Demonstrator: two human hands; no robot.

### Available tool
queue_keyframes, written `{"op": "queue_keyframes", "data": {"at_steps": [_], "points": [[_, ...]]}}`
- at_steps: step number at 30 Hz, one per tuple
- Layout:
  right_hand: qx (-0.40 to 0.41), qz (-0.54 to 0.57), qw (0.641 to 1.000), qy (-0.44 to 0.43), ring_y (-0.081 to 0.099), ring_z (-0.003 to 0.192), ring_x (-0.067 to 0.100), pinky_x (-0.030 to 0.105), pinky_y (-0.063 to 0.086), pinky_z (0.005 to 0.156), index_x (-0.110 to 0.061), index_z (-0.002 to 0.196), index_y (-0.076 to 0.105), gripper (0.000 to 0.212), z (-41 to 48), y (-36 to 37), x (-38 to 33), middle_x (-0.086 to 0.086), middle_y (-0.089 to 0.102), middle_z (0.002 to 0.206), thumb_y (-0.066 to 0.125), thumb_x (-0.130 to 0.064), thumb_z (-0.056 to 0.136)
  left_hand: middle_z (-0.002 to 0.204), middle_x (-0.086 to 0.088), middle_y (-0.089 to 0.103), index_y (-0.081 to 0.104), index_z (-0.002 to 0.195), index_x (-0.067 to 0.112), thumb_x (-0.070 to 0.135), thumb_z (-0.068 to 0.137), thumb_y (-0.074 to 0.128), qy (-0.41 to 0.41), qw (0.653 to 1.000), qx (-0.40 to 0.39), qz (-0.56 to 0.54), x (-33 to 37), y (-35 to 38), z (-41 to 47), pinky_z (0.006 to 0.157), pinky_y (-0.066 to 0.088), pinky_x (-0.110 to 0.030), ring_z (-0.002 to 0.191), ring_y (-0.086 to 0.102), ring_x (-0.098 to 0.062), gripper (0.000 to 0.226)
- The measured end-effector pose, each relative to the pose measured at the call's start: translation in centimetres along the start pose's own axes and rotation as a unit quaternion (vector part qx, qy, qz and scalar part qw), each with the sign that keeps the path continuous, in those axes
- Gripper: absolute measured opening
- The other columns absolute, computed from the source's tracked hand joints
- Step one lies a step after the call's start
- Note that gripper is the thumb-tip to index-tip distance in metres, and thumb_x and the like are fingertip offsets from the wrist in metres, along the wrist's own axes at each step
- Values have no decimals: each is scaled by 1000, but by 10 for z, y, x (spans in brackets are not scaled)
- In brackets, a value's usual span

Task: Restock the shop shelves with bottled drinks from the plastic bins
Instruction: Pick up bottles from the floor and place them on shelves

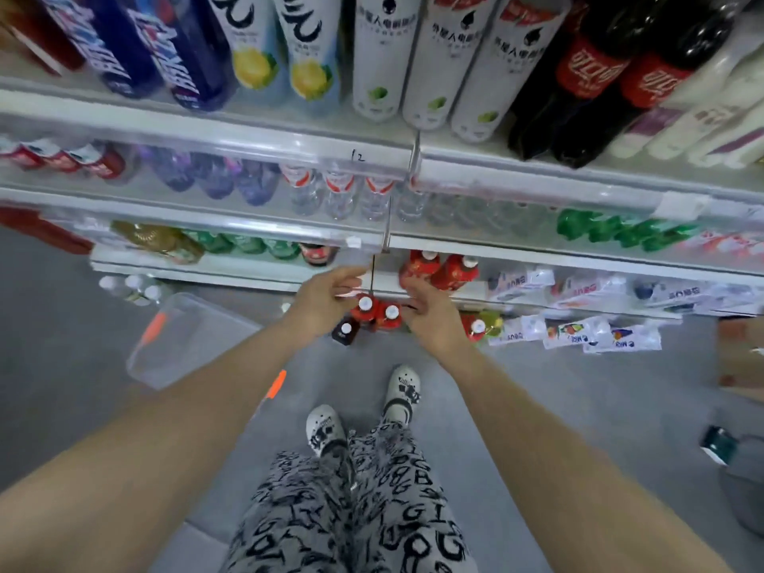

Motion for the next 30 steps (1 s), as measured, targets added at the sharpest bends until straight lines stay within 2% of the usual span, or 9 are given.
{"op": "queue_keyframes", "data": {"at_steps": [3, 5, 9, 12, 16, 20, 24, 27, 30], "points": [[-23, -3, 1000, 16, 62, 115, 19, 26, 48, 104, -6, 138, 56, 51, 1, 21, 27, 6, 64, 128, 58, 10, 90, 111, -5, 62, 55, 131, 10, -19, 86, 55, -25, 1000, 16, -9, -38, 6, -4, 84, 47, -7, 76, 59, 20, 53], [-38, -11, 999, 29, 58, 112, 14, 16, 46, 96, -2, 137, 55, 50, 6, 32, 46, 4, 62, 124, 54, 14, 91, 107, 2, 62, 55, 129, 9, -20, 87, 54, -40, 999, 31, -12, -62, 11, -5, 82, 44, -2, 81, 61, 14, 51], [-57, -38, 997, 43, 56, 127, 25, 31, 43, 107, -6, 142, 52, 51, 25, 57, 91, 10, 58, 139, 54, 7, 93, 116, -8, 60, 54, 135, 10, -15, 88, 57, -92, 995, 36, -26, -123, 26, 3, 98, 46, -21, 109, 56, -14, 53], [-72, -47, 995, 58, 55, 127, 24, 28, 43, 105, -6, 144, 51, 53, 44, 72, 128, 8, 54, 143, 55, 8, 94, 120, -7, 58, 53, 137, 14, -11, 89, 59, -120, 992, 38, -32, -174, 41, 13, 93, 41, -15, 114, 55, -15, 54], [-87, -62, 991, 75, 57, 126, 25, 36, 43, 110, -5, 144, 49, 53, 78, 95, 181, 8, 56, 141, 57, 7, 94, 125, -6, 57, 52, 137, 15, -9, 89, 61, -152, 985, 52, -64, -239, 65, 33, 106, 40, -26, 121, 54, -15, 54], [-116, -112, 984, 76, 57, 128, 17, 32, 45, 107, -18, 146, 49, 55, 115, 126, 233, 3, 59, 138, 58, -1, 95, 131, -8, 51, 45, 141, 12, -14, 89, 57, -181, 975, 64, -108, -304, 93, 58, 96, 41, -18, 125, 48, -13, 59], [-154, -142, 975, 67, 54, 130, 16, 38, 44, 110, -23, 149, 44, 58, 154, 163, 275, 3, 52, 148, 59, -6, 96, 136, -12, 46, 42, 141, 9, -20, 88, 53, -199, 963, 100, -153, -375, 116, 86, 77, 46, -8, 120, 48, -20, 62], [-176, -165, 969, 53, 51, 135, 15, 34, 42, 110, -20, 150, 42, 58, 185, 194, 300, 5, 51, 149, 58, -7, 96, 143, -16, 43, 40, 144, 12, -20, 90, 51, -219, 954, 130, -158, -423, 129, 107, 83, 46, -25, 115, 49, -21, 64], [-188, -183, 964, 44, 49, 137, 17, 34, 43, 110, -21, 153, 38, 61, 218, 227, 324, 8, 50, 150, 59, -9, 97, 146, 0, 42, 29, 152, 20, -9, 90, 60, -235, 949, 110, -178, -468, 147, 127, 98, 44, -32, 124, 45, -13, 76]]}}
Point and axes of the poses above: each hand's wrist, its own z-axis towards the middle knuckle, its own y-axis out of the palm, x = y × z, the point moved 10 cm from there along z, towards the middle knuckle
